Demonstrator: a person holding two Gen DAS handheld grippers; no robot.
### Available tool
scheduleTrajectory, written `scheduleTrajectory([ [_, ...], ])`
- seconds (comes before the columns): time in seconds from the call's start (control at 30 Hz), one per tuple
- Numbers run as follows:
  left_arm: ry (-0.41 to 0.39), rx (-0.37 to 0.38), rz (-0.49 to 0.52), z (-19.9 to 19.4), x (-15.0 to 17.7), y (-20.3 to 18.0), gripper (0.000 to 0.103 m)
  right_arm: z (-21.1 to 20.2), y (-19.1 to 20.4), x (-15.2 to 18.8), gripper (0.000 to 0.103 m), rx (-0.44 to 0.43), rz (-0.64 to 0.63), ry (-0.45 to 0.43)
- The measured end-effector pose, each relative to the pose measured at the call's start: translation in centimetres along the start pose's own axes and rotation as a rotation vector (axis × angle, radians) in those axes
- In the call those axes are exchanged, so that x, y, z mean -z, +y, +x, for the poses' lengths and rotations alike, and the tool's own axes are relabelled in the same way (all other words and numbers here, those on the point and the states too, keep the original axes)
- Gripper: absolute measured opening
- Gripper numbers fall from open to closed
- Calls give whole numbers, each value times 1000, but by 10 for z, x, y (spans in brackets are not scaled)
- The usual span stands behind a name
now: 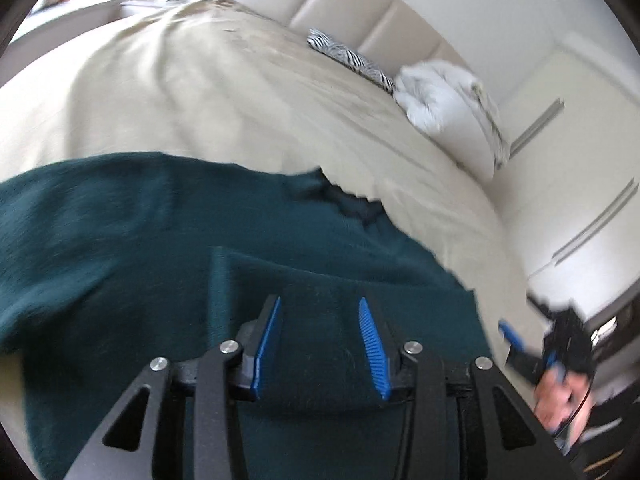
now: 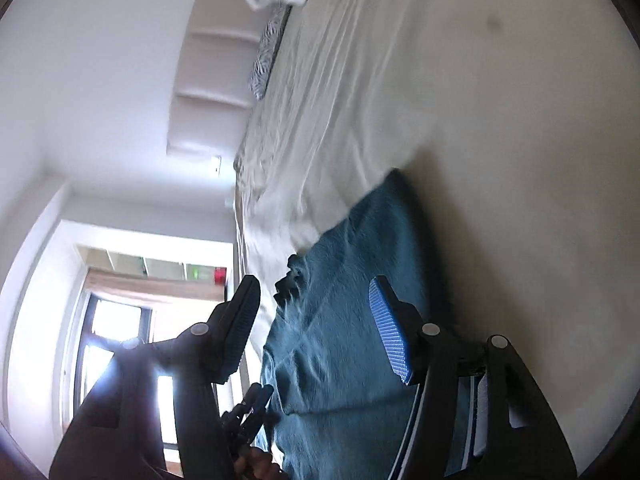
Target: Fold small clothes
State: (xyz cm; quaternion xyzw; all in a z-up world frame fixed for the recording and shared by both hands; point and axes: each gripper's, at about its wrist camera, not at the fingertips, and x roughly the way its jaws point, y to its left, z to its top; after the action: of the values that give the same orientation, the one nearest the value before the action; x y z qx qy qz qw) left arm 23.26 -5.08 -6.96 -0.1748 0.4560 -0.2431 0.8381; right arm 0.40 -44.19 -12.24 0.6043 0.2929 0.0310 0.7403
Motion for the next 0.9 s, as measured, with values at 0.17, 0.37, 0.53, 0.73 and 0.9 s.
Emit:
scheduleTrajectory([
  [0.17,35,-35,-4,37,1,14,39,50,-12,-29,55,59,-23,131],
  [0.37,-1,-8,25,36,11,15,39,29,-26,-10,55,-3,10,208],
  [0.53,5,21,-2,35,8,19,39,-5,-42,17,52,-27,-11,216],
  [0.73,1,49,-111,0,5,29,48,-14,-70,22,30,-44,10,206],
  [0.9,-177,51,-213,-94,25,65,78,-51,-24,46,60,110,-118,59],
])
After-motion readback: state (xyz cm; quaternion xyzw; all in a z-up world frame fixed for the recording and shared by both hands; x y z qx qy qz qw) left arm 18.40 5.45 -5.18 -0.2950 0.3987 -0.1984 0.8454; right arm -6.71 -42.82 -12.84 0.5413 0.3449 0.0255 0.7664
